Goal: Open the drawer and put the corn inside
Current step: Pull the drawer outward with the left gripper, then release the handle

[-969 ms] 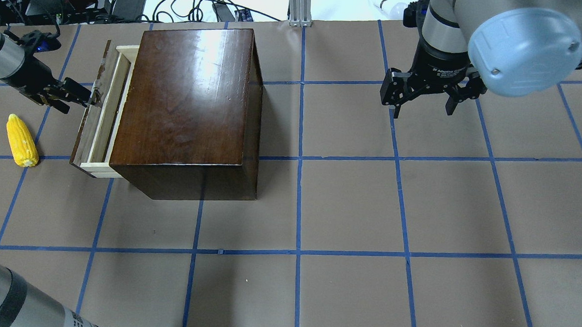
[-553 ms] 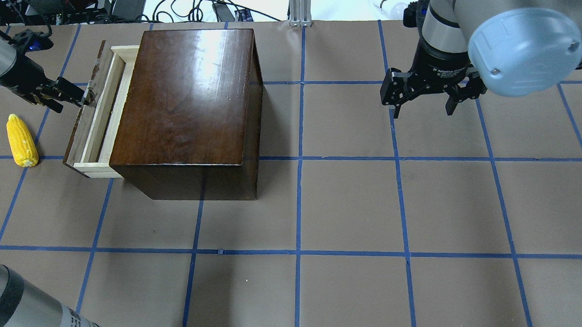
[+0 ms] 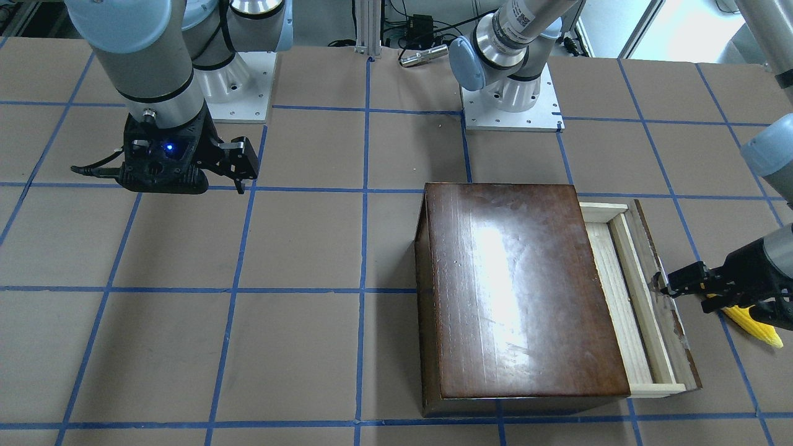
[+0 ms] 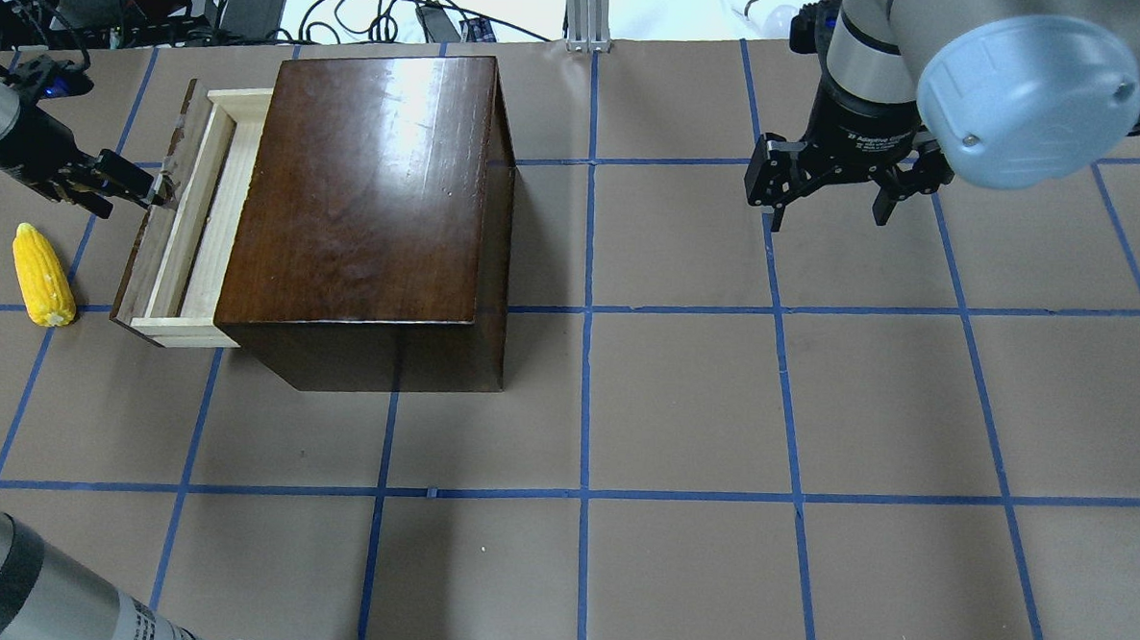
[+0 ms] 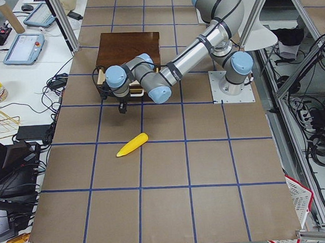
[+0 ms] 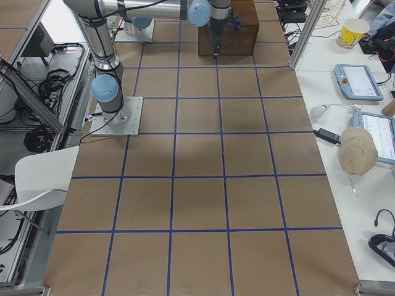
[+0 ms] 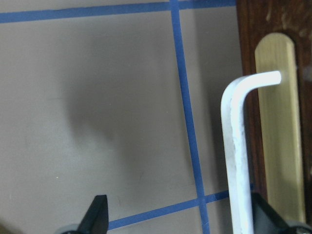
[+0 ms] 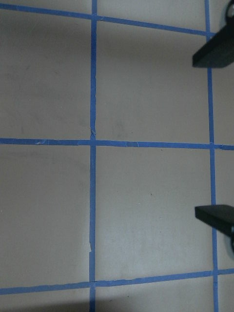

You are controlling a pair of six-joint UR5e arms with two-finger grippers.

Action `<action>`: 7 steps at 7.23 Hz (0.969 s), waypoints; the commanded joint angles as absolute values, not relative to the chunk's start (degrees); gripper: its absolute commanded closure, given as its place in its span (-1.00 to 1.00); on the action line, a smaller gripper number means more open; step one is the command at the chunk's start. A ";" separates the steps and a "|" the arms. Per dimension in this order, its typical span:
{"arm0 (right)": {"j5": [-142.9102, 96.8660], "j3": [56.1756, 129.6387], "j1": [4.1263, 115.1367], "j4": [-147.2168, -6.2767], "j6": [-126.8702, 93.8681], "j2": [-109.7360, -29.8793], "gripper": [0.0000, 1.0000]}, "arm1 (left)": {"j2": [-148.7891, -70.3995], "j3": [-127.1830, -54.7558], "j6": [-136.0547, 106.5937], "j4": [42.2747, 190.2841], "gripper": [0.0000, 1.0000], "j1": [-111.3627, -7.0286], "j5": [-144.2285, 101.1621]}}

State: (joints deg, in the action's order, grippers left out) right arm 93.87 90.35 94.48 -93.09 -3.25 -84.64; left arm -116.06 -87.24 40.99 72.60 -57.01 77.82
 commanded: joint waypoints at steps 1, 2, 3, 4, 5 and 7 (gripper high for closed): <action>93.87 90.35 94.48 -93.08 -3.25 -84.64 -1.00 | -116.11 -87.10 40.96 72.68 -1.00 -56.60 78.22; 93.87 90.35 94.48 -93.16 -3.25 -84.64 -1.00 | -115.32 -87.10 40.52 72.95 -1.00 -56.60 78.40; 93.87 90.35 94.48 -93.08 -3.25 -84.64 -1.00 | -114.70 -86.58 40.43 72.95 -1.00 -56.60 78.40; 93.87 90.35 94.48 -93.08 -3.25 -84.64 -1.00 | -114.70 -85.18 40.17 72.95 -1.00 -56.51 78.66; 93.87 90.35 94.48 -93.08 -3.25 -84.64 -1.00 | -115.13 -83.86 38.25 72.95 -1.00 -55.73 78.92; 93.87 90.35 94.48 -93.16 -3.25 -84.64 -1.00 | -115.92 -83.15 26.43 70.77 -1.00 -52.14 81.29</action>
